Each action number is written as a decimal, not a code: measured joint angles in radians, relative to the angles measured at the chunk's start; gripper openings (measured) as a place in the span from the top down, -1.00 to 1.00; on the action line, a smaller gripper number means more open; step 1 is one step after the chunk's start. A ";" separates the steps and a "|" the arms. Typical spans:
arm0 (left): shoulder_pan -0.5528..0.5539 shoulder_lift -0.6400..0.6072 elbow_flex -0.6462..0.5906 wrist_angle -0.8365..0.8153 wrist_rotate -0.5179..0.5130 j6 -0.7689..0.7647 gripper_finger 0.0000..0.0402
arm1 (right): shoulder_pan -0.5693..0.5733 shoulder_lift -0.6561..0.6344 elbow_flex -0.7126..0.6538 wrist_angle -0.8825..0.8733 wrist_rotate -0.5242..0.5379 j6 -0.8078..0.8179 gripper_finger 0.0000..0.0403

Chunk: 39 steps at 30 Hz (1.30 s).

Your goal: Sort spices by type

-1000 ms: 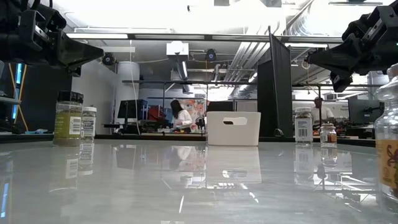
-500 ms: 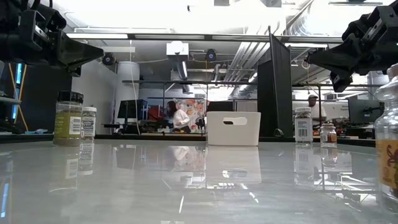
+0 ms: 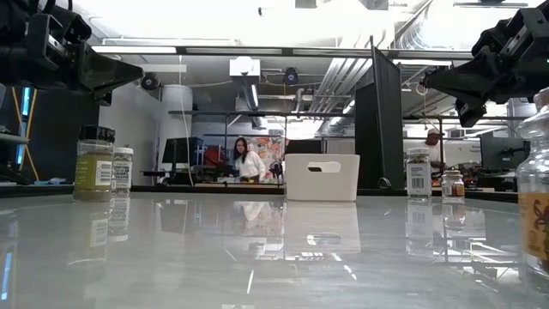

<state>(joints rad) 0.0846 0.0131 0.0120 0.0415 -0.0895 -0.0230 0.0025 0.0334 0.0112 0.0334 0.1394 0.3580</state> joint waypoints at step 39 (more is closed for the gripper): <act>0.000 0.000 0.000 0.001 0.000 0.000 1.00 | -0.562 0.976 1.065 -0.929 0.101 0.112 0.20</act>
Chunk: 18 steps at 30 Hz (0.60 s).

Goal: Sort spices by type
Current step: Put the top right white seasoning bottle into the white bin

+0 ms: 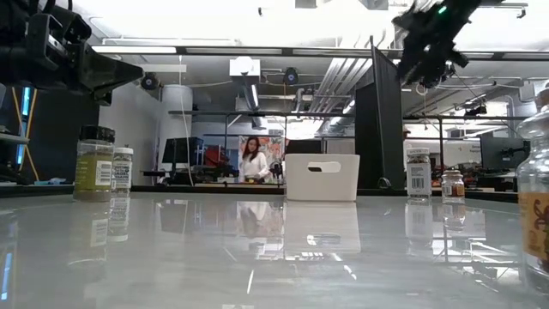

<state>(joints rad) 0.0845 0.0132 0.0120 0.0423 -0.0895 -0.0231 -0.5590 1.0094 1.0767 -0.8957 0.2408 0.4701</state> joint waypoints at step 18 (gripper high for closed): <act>0.000 0.000 0.000 -0.001 0.000 0.000 1.00 | -0.363 0.568 0.296 -0.367 -0.249 -0.025 -0.67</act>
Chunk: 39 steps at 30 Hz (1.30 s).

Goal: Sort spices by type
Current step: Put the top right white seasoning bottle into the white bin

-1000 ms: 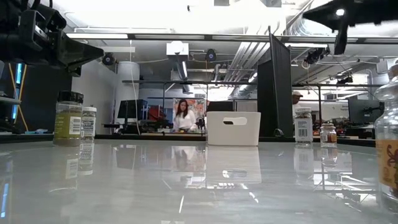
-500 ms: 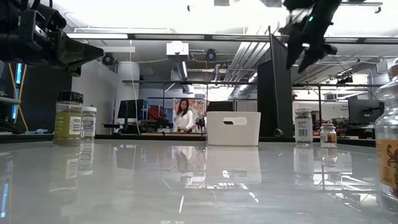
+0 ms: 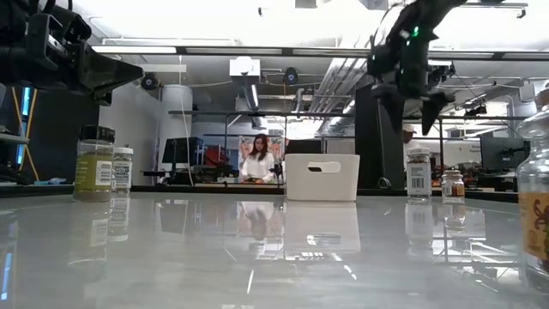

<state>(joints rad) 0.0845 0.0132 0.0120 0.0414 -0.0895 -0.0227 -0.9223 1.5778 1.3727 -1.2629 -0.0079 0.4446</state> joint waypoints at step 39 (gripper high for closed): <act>0.000 0.000 0.000 0.000 0.000 0.000 1.00 | 0.042 0.066 -0.160 0.122 0.045 0.577 -0.67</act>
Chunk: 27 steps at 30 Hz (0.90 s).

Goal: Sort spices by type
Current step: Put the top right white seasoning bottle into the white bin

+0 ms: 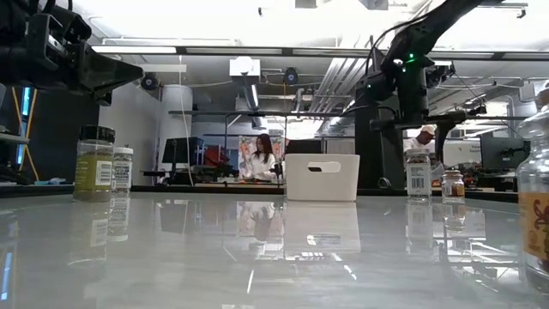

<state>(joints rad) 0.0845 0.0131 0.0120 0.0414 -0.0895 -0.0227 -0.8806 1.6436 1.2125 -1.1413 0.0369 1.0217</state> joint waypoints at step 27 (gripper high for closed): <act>0.000 0.000 0.000 0.000 0.000 0.000 1.00 | -0.003 0.000 0.000 0.046 0.075 0.034 -0.29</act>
<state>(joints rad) 0.0848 0.0131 0.0120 0.0414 -0.0895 -0.0227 -0.8837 1.6432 1.2125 -1.0950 0.1115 1.0556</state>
